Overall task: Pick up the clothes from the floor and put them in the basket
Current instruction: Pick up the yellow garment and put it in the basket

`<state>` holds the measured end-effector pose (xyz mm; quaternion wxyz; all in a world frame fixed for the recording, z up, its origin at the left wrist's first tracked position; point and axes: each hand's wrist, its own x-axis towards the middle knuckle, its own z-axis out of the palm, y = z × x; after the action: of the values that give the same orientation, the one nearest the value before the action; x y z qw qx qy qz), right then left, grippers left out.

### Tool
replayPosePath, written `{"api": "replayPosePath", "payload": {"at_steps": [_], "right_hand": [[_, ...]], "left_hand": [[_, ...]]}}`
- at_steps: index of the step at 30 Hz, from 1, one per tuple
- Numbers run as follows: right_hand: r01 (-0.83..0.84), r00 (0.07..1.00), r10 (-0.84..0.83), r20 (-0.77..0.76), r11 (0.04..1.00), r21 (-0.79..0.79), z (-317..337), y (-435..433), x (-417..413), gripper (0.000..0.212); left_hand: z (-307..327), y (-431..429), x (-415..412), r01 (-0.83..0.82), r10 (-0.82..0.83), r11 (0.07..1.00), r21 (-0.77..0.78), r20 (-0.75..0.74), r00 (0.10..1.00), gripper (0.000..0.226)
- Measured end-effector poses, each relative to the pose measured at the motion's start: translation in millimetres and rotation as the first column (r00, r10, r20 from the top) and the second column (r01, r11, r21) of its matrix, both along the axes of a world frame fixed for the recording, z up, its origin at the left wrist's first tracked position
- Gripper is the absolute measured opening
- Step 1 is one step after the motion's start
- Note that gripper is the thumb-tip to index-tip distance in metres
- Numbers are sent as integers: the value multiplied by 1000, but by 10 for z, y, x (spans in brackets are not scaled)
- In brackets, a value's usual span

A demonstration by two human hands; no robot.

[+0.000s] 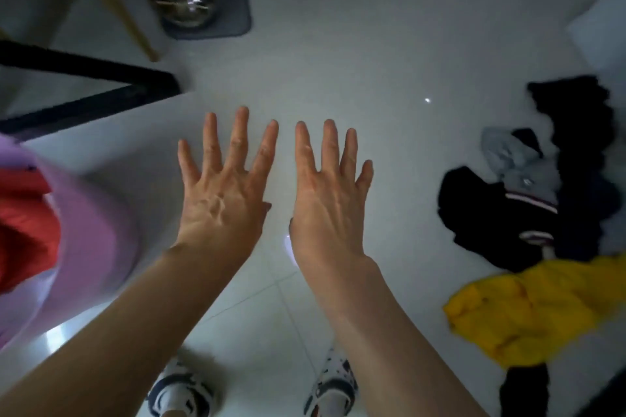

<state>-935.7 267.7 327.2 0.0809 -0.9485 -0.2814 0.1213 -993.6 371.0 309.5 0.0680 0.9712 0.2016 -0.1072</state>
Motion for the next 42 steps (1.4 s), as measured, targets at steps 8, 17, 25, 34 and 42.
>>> {"api": "replayPosePath", "payload": {"at_steps": [8, 17, 25, 34, 42], "right_hand": [[435, 900, -434, 35, 899, -49, -63, -2533, 300, 106], [812, 583, -812, 30, 582, -47, -441, -4750, -138, 79], [900, 353, -935, 34, 329, -286, -917, -5935, -664, 101], [930, 66, -997, -48, 79, -359, -1163, -6395, -385, 116], [979, -8, -1000, -25, -3, -203, -1317, -6942, 189, 106]], "left_hand": [[78, -2300, 763, 443, -442, 896, -18, 57, 895, 103], [-160, -4419, 1001, 818, -818, 575, -34, 19, 576, 105], [-637, -5871, 1168, 966, -971, 239, -98, 9, 241, 115], [-1079, -6628, 1461, 991, -998, 12, -136, 61, 20, 84], [-1173, -7307, 2056, 995, -995, -87, -54, 54, -84, 77]]}}
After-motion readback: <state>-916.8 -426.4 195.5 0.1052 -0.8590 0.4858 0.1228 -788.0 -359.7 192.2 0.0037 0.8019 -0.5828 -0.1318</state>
